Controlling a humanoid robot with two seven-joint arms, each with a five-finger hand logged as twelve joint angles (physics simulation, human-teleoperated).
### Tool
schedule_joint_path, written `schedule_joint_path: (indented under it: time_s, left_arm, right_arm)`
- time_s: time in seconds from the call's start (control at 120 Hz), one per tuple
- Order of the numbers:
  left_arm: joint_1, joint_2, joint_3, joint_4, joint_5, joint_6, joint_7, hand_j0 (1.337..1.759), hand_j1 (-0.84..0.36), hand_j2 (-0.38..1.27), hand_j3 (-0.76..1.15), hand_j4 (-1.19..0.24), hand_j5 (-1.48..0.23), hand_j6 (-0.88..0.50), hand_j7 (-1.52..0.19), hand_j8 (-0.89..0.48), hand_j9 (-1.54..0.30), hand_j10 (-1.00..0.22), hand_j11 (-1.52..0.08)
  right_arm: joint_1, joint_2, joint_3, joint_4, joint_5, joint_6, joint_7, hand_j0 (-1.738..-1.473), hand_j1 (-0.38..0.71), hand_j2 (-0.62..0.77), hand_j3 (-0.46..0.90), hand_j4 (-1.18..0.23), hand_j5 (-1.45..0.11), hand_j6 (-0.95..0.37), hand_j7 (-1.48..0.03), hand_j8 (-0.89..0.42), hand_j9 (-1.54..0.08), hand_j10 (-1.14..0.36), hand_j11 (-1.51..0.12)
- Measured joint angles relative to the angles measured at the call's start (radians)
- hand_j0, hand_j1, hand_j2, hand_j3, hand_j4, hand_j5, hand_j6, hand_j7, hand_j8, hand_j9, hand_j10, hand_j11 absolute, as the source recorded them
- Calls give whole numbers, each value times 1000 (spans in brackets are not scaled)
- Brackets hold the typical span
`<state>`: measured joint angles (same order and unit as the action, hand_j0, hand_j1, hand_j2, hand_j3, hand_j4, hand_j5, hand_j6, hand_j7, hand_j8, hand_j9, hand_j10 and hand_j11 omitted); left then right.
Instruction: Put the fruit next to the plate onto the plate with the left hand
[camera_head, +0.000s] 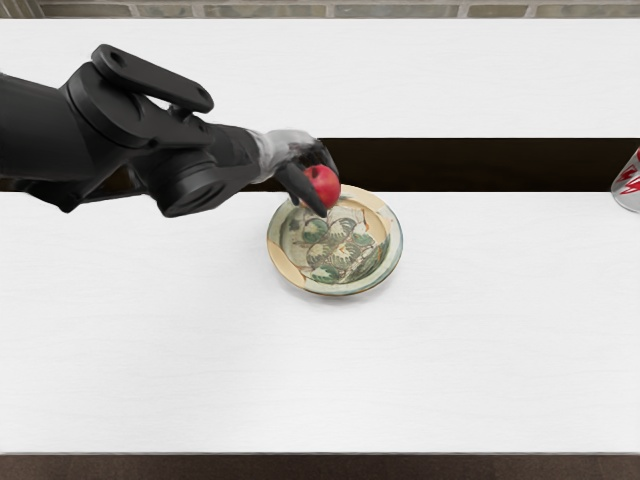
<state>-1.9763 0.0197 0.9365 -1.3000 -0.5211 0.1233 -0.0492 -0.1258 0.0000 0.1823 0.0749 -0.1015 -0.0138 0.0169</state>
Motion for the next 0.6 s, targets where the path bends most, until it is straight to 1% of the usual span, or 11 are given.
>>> schedule_joint_path:
  time_s: [0.1,0.142,0.183,0.217,0.283,0.367,0.417,0.45,0.483,0.567,0.6]
  left_arm:
    - [32,-19,-52,0,17,-7,-1,1645,-463,466,0,-253,-1351,-66,-1217,-196,-1151,-860,-1147]
    - [36,-20,-66,0,24,-9,-1,1645,-436,391,0,-264,-1353,-80,-1218,-202,-1153,-861,-1149]
    - [39,-20,-75,1,29,-8,-3,1645,-414,373,0,-291,-1325,-114,-1209,-213,-1138,-852,-1133]
    - [37,-20,-79,2,30,-3,-7,1647,-340,331,0,-284,-1175,-126,-1076,-220,-1010,-758,-1006]
    - [40,-20,-85,4,32,1,-11,1650,-158,241,0,-213,-858,-99,-787,-167,-740,-555,-737]
    - [34,12,-82,3,34,-11,-13,1653,5,161,0,-148,-579,-72,-531,-118,-500,-375,-498]
    - [1,108,-47,2,35,-55,-12,1654,75,127,0,-120,-458,-60,-421,-96,-396,-298,-395]
    - [-25,210,-24,-5,36,-128,-10,1655,113,108,0,-104,-392,-54,-361,-84,-340,-255,-339]
    - [-20,315,-7,-12,46,-229,-11,1655,145,92,0,-91,-337,-48,-310,-74,-292,-220,-291]
    - [64,572,19,-33,82,-481,-9,1656,207,63,0,-67,-231,-38,-214,-55,-202,-152,-201]
    - [127,672,18,-40,123,-550,-8,1656,225,54,0,-59,-200,-35,-185,-49,-175,-132,-174]
  right_arm:
    - [0,0,0,0,0,0,0,-1658,-349,0,0,-1,0,-1,0,-1,0,0,0]
    - [0,0,0,0,0,0,0,-1658,-349,0,0,-1,0,-1,0,-1,0,0,0]
    - [0,0,0,0,0,0,0,-1658,-349,0,0,-1,0,-1,0,-1,0,0,0]
    - [0,0,0,0,0,0,0,-1658,-349,0,0,-1,0,-1,0,-1,0,0,0]
    - [0,0,0,0,0,0,0,-1658,-349,0,0,-1,0,-1,0,-1,0,0,0]
    - [0,0,0,0,0,0,0,-1658,-349,0,0,-1,0,-1,0,-1,0,0,0]
    - [0,0,0,0,0,0,0,-1658,-349,0,0,-1,0,-1,0,-1,0,-1,0]
    - [0,0,0,0,0,0,0,-1658,-349,0,0,-1,0,-1,0,-1,0,-1,0]
    - [0,0,0,0,0,0,0,-1658,-349,0,0,-1,0,-1,0,-1,0,-1,0]
    - [0,0,0,0,0,0,0,-1658,-349,0,0,-1,0,-1,0,-1,0,-1,0]
    - [0,0,0,0,0,0,0,-1658,-349,0,0,-1,0,-1,0,-1,0,-1,0]
